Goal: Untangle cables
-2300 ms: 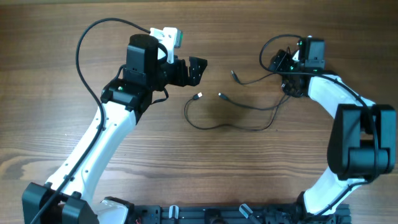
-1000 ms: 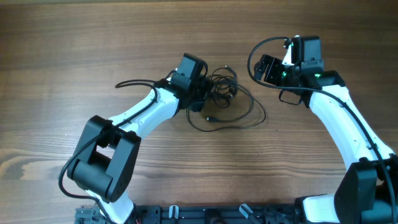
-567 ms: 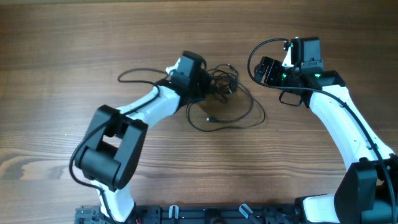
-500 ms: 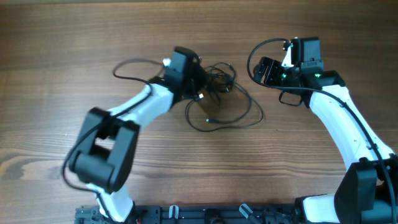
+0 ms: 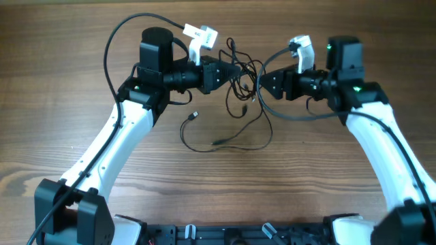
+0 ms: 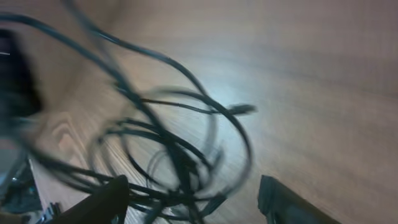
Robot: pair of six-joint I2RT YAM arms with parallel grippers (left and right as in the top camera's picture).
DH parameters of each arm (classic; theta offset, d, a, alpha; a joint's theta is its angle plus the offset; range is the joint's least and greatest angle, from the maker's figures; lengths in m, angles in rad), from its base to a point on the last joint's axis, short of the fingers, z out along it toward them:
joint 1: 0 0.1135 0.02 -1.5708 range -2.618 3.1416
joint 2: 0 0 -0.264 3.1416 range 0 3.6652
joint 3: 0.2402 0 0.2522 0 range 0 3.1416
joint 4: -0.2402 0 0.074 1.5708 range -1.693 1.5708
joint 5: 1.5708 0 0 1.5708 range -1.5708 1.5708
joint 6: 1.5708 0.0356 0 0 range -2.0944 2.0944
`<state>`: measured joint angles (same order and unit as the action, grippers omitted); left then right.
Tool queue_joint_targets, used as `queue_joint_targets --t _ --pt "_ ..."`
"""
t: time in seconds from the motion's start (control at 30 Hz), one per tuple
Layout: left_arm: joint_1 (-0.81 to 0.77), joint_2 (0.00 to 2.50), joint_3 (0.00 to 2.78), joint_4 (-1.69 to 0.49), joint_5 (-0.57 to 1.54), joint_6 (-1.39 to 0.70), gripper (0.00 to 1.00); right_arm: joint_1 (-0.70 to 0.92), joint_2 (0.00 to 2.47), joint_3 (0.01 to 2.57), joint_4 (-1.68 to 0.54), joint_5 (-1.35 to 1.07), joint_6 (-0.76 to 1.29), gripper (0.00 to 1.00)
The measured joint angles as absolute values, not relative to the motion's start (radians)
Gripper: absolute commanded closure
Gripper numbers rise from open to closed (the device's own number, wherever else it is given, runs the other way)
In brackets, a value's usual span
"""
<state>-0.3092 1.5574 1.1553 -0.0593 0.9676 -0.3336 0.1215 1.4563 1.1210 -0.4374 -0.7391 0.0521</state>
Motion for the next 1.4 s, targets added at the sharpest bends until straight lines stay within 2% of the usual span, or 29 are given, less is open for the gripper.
queue_joint_targets --t 0.17,0.33,0.37,0.43,0.5,0.6,0.7,0.73,0.77,0.83,0.97,1.03,1.1,1.13,1.17,1.2,1.23,1.27,1.3,1.33,1.37,1.4 --pt "-0.309 1.557 1.155 0.038 1.002 -0.384 0.96 0.135 1.419 1.121 -0.442 -0.753 0.023 0.39" --pt "-0.309 1.557 1.154 0.263 1.103 -0.536 0.96 0.241 1.421 1.120 -0.426 -0.476 0.098 0.36" --pt "-0.310 1.558 1.152 0.345 1.129 -0.584 0.96 0.251 1.436 1.121 -0.397 -0.433 0.139 0.36" --pt "-0.309 1.559 1.150 0.476 1.172 -0.665 0.96 0.255 1.462 1.122 -0.390 -0.374 0.217 0.28" --pt "-0.307 1.573 1.147 0.625 1.236 -0.766 0.96 0.234 1.488 1.129 -0.421 -0.286 0.348 0.27" --pt "-0.268 1.581 1.144 0.659 1.311 -0.869 0.96 0.117 1.504 1.137 -0.471 -0.292 0.466 0.27" --pt "-0.186 1.592 1.140 0.664 1.353 -0.930 0.96 -0.047 1.508 1.142 -0.520 -0.362 0.494 0.39" --pt "-0.172 1.592 1.140 0.667 1.363 -0.940 0.96 -0.083 1.509 1.142 -0.520 -0.398 0.482 0.39" --pt "-0.157 1.592 1.140 0.675 1.377 -0.950 0.96 -0.119 1.515 1.141 -0.513 -0.451 0.448 0.54" --pt "-0.148 1.592 1.140 0.678 1.387 -0.957 0.96 -0.139 1.525 1.133 -0.471 -0.528 0.377 0.96" --pt "-0.129 1.587 1.141 0.680 1.398 -0.967 0.96 -0.157 1.538 1.126 -0.387 -0.863 0.165 0.96" --pt "-0.120 1.572 1.142 0.682 1.397 -0.968 0.96 -0.160 1.539 1.119 -0.327 -1.136 0.059 0.96" --pt "-0.121 1.569 1.145 0.630 1.391 -0.958 0.96 -0.160 1.539 1.115 -0.232 -1.295 0.031 0.96" --pt "-0.124 1.568 1.146 0.565 1.381 -0.940 0.94 -0.160 1.539 1.115 -0.202 -1.346 0.032 0.90" --pt "-0.129 1.565 1.145 0.475 1.361 -0.901 0.87 -0.160 1.539 1.115 -0.200 -1.348 0.042 0.59" --pt "-0.135 1.565 1.148 0.388 1.338 -0.875 0.71 -0.160 1.539 1.115 -0.221 -1.327 0.064 0.29" --pt "-0.146 1.563 1.148 0.247 1.290 -0.815 0.49 -0.160 1.540 1.115 -0.270 -1.252 0.095 0.07" --pt "-0.159 1.565 1.147 0.157 1.238 -0.772 0.40 -0.158 1.541 1.118 -0.361 -1.120 0.138 0.00" --pt "-0.169 1.563 1.146 0.051 1.166 -0.731 0.32 -0.156 1.541 1.120 -0.422 -1.020 0.168 0.00" --pt "-0.175 1.562 1.145 -0.040 1.093 -0.710 0.20 -0.153 1.542 1.118 -0.483 -0.905 0.192 0.00" --pt "-0.178 1.564 1.143 -0.102 1.007 -0.689 0.00 -0.151 1.544 1.118 -0.552 -0.746 0.231 0.00" --pt "-0.178 1.564 1.143 -0.146 0.939 -0.677 0.00 -0.151 1.546 1.117 -0.582 -0.628 0.266 0.00"
